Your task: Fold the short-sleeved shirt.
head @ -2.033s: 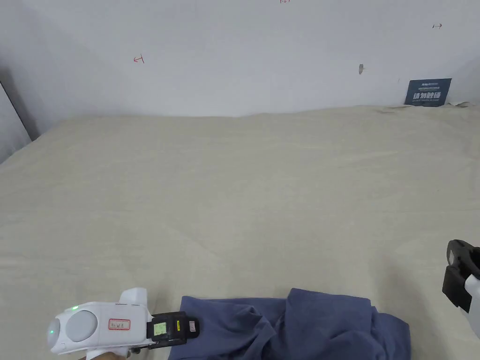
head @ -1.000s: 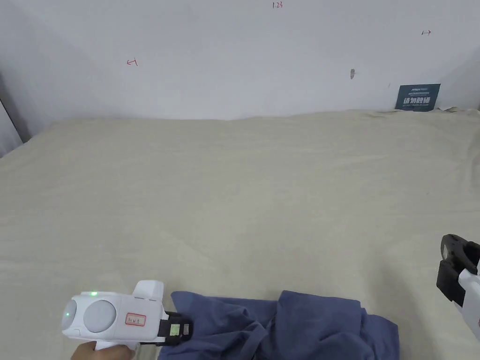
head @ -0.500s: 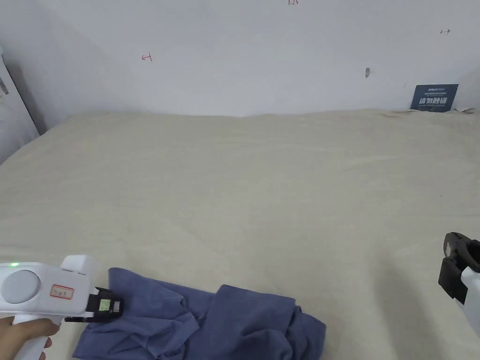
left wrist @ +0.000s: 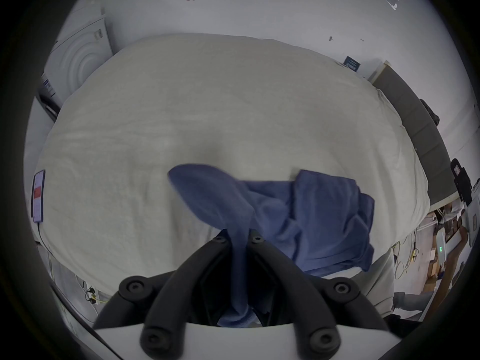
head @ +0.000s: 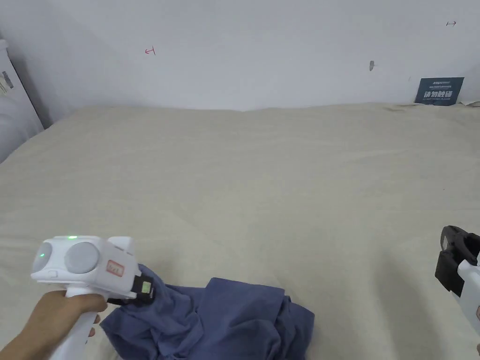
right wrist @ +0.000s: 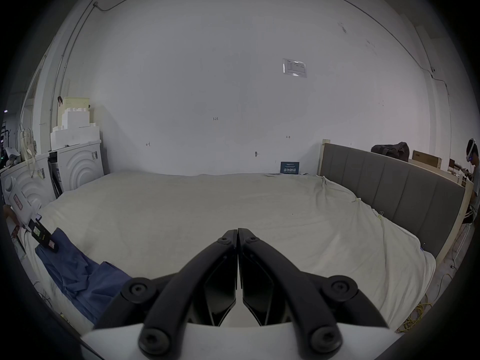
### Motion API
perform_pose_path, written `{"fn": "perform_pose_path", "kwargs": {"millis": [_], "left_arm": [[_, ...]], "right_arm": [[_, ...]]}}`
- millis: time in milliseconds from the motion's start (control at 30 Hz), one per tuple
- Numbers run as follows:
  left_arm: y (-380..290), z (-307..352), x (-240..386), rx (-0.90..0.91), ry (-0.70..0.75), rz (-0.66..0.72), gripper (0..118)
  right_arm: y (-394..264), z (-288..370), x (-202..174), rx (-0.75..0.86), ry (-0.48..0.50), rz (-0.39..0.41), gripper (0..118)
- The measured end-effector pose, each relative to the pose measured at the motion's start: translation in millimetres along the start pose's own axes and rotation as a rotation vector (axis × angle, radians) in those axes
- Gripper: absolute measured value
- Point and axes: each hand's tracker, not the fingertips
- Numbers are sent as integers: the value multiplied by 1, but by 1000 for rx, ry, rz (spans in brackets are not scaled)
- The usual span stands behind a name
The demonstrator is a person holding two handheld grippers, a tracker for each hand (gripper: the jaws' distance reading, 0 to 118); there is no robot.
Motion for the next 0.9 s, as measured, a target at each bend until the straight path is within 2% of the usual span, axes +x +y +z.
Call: {"fn": "perform_pose_path", "kwargs": {"millis": [300,567,900], "left_arm": [[18,-32,103,-49,-73,-183,6],[5,-71,183,-97,-127,-316,6],[-30,-124,221,-140,-118,-339,6]], "right_arm": [[-1,8,12,9,-22,-14,0],[-4,14,20,4,-44,-20,0],[-9,13,25,-13,-59,-21,0]]}}
